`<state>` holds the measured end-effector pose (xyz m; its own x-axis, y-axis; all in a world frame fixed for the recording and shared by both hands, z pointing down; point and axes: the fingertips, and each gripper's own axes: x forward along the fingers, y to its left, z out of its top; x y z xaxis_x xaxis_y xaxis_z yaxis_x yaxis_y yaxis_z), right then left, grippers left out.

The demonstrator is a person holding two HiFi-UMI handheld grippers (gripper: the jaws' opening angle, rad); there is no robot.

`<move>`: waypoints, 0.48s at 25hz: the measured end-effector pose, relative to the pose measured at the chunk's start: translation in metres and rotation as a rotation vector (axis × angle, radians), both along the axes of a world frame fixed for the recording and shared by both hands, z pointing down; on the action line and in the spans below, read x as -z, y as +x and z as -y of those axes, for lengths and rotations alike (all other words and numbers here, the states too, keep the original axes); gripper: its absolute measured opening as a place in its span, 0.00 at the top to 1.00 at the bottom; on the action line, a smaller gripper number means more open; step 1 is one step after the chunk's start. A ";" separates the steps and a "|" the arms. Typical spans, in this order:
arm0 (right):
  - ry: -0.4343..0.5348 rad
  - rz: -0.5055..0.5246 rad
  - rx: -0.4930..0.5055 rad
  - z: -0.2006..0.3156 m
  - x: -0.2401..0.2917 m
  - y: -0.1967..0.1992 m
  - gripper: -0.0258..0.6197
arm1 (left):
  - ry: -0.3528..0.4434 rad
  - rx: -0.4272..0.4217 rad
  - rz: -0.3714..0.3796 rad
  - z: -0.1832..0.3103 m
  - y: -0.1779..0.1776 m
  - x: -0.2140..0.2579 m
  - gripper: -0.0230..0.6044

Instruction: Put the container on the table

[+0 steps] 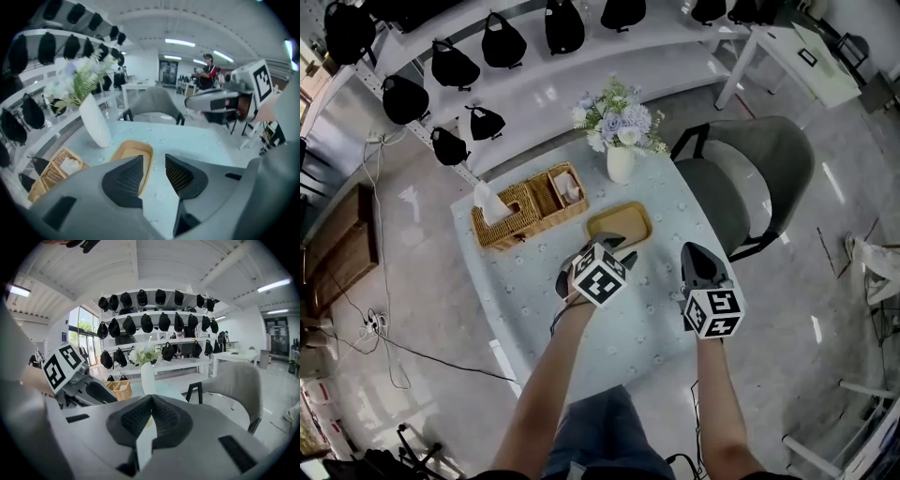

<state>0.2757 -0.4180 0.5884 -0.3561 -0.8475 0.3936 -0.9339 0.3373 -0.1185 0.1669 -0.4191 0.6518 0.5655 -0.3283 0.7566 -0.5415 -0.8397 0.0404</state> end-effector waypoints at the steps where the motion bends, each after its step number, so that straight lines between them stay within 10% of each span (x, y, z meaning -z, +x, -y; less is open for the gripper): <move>1: 0.005 0.011 -0.016 -0.004 0.007 0.002 0.96 | 0.015 0.042 -0.062 -0.002 -0.005 0.018 0.74; 12: 0.219 0.162 -0.108 -0.075 0.135 0.003 0.96 | 0.368 0.348 -0.538 -0.058 -0.077 0.218 0.91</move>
<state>0.2787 -0.3432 0.4539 -0.3026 -0.9424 0.1425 -0.9406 0.2711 -0.2043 0.0899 -0.3612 0.4339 0.6437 -0.7357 0.2105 -0.7641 -0.6331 0.1239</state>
